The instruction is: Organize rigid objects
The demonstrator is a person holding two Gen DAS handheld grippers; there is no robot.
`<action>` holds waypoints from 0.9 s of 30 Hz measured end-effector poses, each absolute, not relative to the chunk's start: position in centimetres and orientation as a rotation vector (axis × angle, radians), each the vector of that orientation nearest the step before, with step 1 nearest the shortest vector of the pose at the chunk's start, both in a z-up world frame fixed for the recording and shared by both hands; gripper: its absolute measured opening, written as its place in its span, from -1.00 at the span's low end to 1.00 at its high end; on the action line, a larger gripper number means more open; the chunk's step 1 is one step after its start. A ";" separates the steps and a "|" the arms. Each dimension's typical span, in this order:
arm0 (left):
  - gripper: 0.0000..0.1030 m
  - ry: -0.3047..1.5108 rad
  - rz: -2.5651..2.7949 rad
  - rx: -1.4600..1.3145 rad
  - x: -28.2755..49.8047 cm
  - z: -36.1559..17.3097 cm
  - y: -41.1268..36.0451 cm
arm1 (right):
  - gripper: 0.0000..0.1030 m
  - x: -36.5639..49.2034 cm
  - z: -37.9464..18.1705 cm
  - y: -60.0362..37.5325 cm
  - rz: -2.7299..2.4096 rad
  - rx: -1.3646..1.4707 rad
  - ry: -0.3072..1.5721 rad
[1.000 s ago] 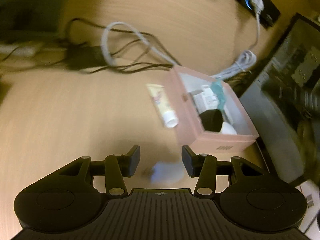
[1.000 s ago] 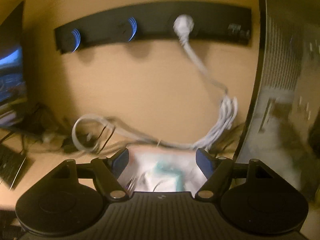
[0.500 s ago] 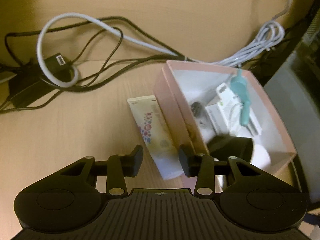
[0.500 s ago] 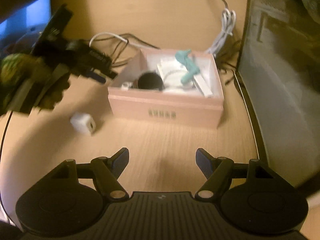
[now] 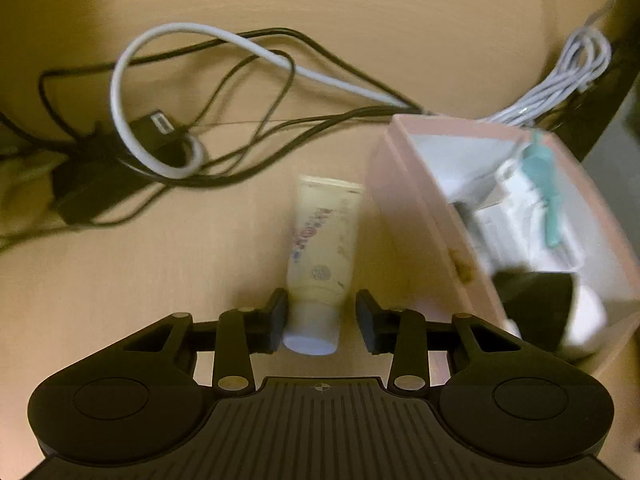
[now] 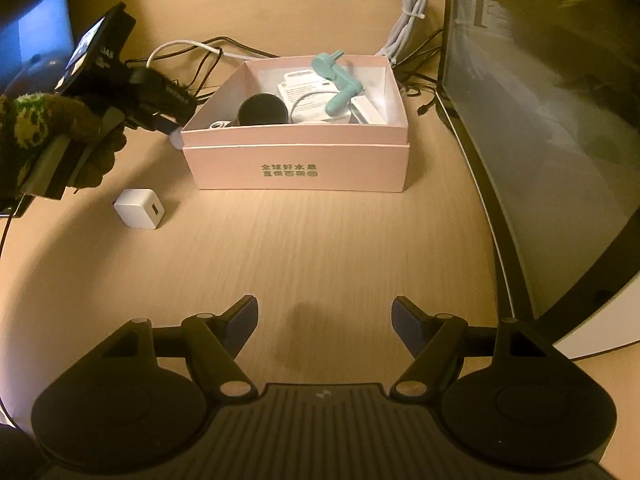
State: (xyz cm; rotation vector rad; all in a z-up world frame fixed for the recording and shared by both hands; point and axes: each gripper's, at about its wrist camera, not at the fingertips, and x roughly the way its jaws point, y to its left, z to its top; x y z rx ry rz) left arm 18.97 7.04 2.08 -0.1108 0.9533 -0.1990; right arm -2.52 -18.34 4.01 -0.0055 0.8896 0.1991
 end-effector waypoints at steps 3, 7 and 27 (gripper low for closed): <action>-0.20 0.931 -0.257 -0.191 18.9 2.6 7.4 | 0.44 -2.3 4.0 -18.0 0.210 -0.004 0.889; -0.20 0.939 -0.251 -0.147 19.5 2.6 6.7 | 0.44 -2.5 4.0 -17.6 0.224 -0.006 0.889; -0.37 0.937 -0.232 -0.080 17.0 2.0 9.1 | 0.44 -2.7 3.6 -16.7 0.245 -0.004 0.902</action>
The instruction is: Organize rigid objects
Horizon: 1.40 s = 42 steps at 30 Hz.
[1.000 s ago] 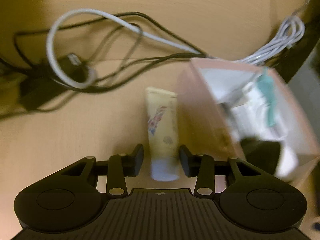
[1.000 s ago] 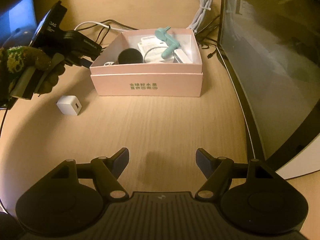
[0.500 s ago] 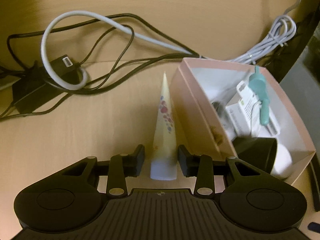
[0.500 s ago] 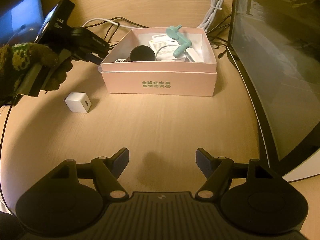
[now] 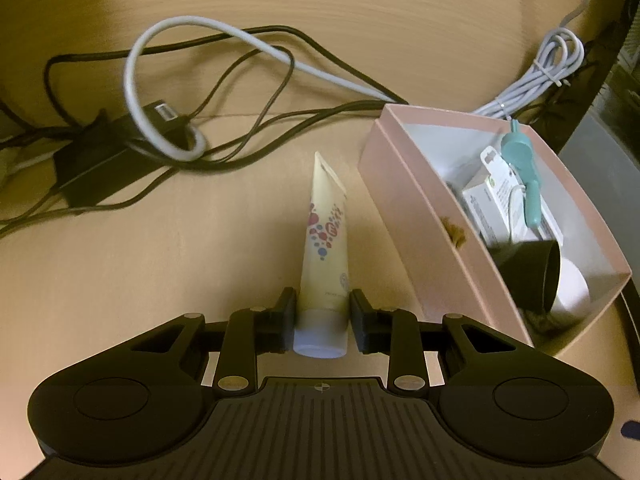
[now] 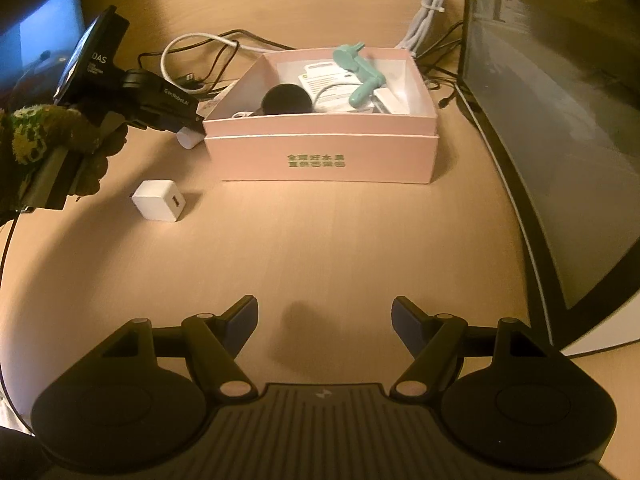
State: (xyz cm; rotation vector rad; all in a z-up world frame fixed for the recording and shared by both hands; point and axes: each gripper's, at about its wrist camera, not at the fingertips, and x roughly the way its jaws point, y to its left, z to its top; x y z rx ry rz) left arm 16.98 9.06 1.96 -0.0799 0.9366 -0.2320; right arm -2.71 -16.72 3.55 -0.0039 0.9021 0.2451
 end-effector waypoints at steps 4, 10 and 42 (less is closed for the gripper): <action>-0.37 0.940 -0.211 -0.104 14.5 2.3 10.4 | 0.44 -2.4 3.8 -15.6 0.279 -0.023 0.888; -0.37 0.978 -0.152 -0.125 9.2 2.6 12.3 | 0.44 -1.4 4.9 -12.0 0.391 -0.100 0.828; -0.46 0.949 -0.092 -0.163 5.4 3.0 15.2 | -0.54 1.8 3.0 -2.3 0.631 -0.389 0.763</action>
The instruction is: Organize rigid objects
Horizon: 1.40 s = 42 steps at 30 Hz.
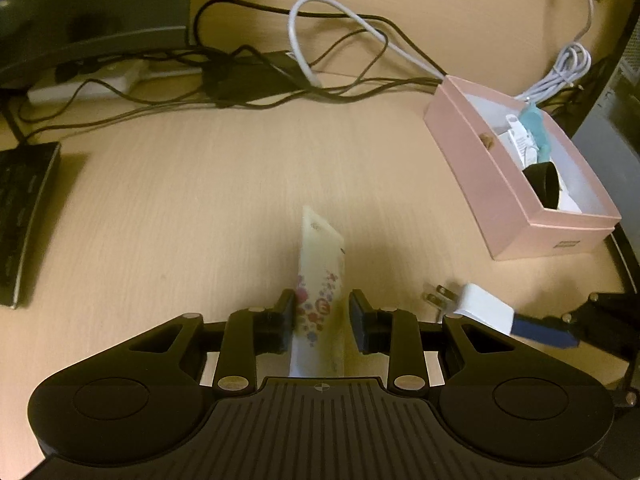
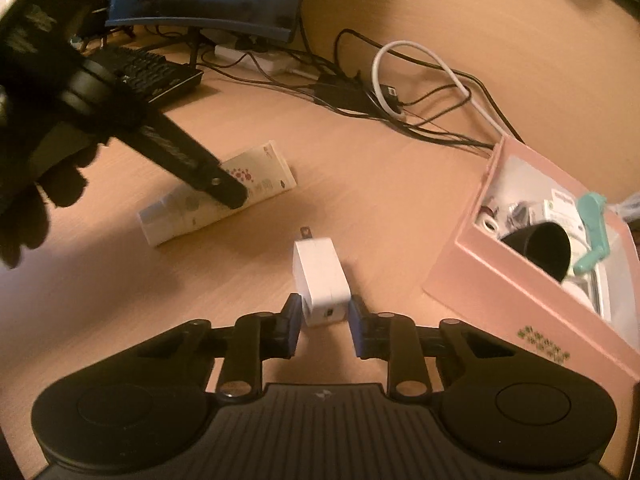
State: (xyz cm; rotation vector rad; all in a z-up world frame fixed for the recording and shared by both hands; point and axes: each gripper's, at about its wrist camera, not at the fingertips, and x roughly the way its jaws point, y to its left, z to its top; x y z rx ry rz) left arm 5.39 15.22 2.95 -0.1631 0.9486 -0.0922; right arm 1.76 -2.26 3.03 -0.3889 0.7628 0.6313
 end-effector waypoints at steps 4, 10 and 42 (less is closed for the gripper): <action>-0.49 0.959 -0.112 -0.159 4.4 2.8 14.6 | -0.54 1.4 3.2 -3.0 0.626 -0.361 0.769; -0.49 0.976 -0.111 -0.234 1.7 2.6 15.3 | 0.01 1.1 3.7 -2.9 0.597 -0.388 0.712; -0.51 0.963 -0.293 -0.230 -2.0 2.7 11.3 | -0.61 -1.7 7.1 -12.0 0.439 -0.239 0.781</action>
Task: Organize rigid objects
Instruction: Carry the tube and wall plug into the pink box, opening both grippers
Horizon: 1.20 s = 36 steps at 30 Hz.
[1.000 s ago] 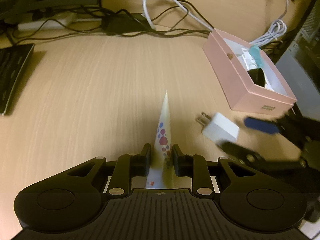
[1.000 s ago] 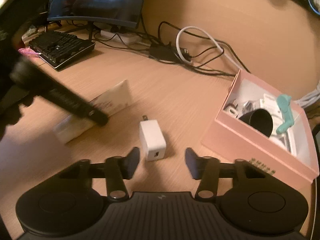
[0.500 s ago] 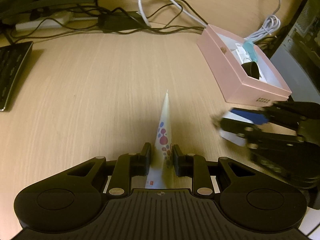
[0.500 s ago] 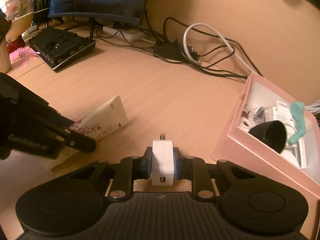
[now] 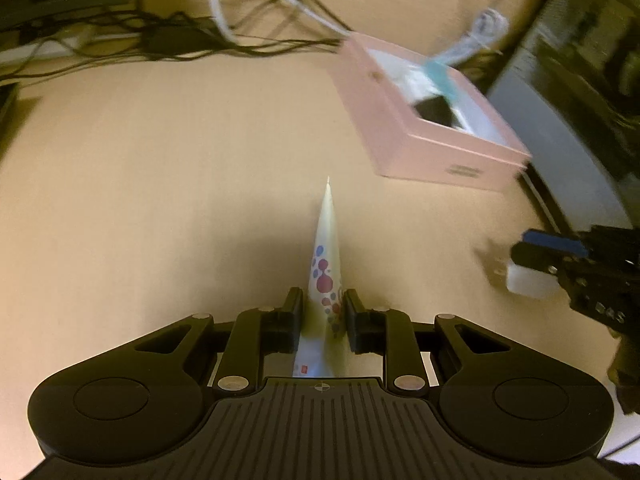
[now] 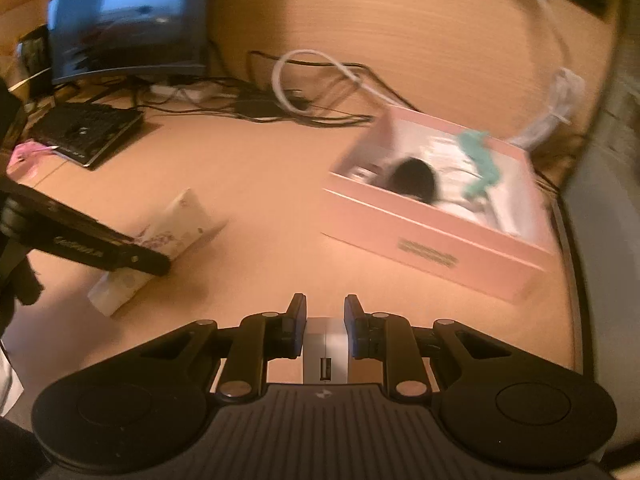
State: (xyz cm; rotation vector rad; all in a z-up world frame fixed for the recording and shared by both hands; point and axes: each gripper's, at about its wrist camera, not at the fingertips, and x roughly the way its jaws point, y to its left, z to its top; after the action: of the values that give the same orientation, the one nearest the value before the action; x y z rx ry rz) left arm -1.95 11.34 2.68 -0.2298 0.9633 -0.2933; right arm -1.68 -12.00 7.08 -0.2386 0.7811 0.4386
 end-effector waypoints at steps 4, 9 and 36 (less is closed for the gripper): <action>-0.51 0.953 -0.382 -0.206 -2.6 3.3 8.6 | -0.61 -2.4 7.3 -14.2 0.380 -0.223 0.791; -0.52 0.939 -0.458 -0.141 -2.5 3.9 5.6 | -0.61 -3.4 7.5 -16.4 0.326 -0.208 0.785; -0.52 0.939 -0.512 -0.115 -1.9 4.1 4.3 | -0.61 -3.1 6.8 -17.7 0.313 -0.173 0.804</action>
State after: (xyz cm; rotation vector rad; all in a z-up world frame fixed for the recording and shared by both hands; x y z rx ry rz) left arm -1.87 4.34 4.11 -0.1149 0.9385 -0.5124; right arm -3.09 -17.72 6.84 -0.1729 0.8042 0.3132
